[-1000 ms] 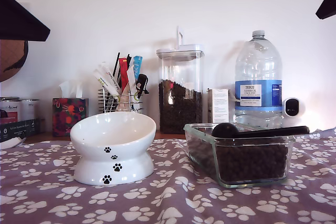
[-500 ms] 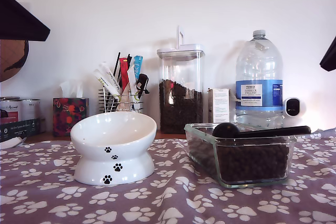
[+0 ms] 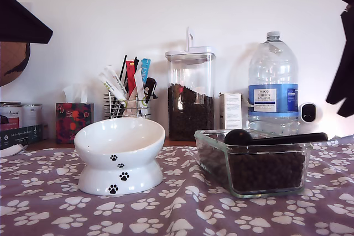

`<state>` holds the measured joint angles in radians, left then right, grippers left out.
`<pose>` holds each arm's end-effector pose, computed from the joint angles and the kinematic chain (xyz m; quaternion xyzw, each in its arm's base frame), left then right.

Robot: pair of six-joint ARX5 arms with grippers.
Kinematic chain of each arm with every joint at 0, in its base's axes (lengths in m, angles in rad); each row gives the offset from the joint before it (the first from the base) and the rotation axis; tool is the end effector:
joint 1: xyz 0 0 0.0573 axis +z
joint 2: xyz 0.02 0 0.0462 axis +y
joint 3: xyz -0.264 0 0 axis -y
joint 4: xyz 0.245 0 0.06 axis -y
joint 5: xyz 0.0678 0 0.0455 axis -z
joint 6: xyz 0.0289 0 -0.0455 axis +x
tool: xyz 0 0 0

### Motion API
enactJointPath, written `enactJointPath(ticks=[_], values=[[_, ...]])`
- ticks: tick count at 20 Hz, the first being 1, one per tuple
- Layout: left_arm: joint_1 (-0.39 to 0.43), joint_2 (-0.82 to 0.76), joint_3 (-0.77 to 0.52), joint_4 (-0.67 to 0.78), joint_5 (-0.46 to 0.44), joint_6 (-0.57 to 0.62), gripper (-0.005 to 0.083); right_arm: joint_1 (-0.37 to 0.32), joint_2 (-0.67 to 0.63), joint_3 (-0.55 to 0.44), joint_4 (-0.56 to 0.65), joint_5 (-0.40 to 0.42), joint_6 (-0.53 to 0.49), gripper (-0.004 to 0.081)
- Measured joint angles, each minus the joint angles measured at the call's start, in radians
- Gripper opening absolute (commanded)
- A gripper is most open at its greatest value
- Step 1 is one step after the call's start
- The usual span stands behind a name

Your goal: Measure one spoon of cat food and pour it into the food bowl

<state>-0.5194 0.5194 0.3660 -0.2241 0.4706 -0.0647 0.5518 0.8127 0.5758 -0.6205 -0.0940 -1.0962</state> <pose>0.1056 -0.0754 0.2219 -0.0234 0.2026 -0.4603 0.8640 0.1297 0.0830 0.2230 -0.5299 0.1952 0.4573 0.6870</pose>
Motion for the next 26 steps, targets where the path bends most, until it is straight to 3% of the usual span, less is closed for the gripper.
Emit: enactJointPath(ticks=[2, 8, 11, 16, 26], values=[[0.000, 0.000, 0.000, 0.000, 0.000, 0.000, -0.0019, 0.000, 0.031, 0.000, 0.040, 0.017, 0.072, 0.0197], [0.000, 0.000, 0.000, 0.000, 0.000, 0.000, -0.0019, 0.000, 0.143, 0.000, 0.093, 0.071, 0.612, 0.0197], [0.000, 0.000, 0.000, 0.000, 0.000, 0.000, -0.0019, 0.000, 0.185, 0.022, 0.077, 0.071, 0.752, 0.0197], [0.000, 0.000, 0.000, 0.000, 0.000, 0.000, -0.0019, -0.018, 0.288, 0.043, 0.082, 0.054, 0.840, 0.0188], [0.000, 0.000, 0.000, 0.000, 0.000, 0.000, -0.0019, -0.048, 0.312, 0.048, 0.099, 0.039, 0.890, -0.0013]])
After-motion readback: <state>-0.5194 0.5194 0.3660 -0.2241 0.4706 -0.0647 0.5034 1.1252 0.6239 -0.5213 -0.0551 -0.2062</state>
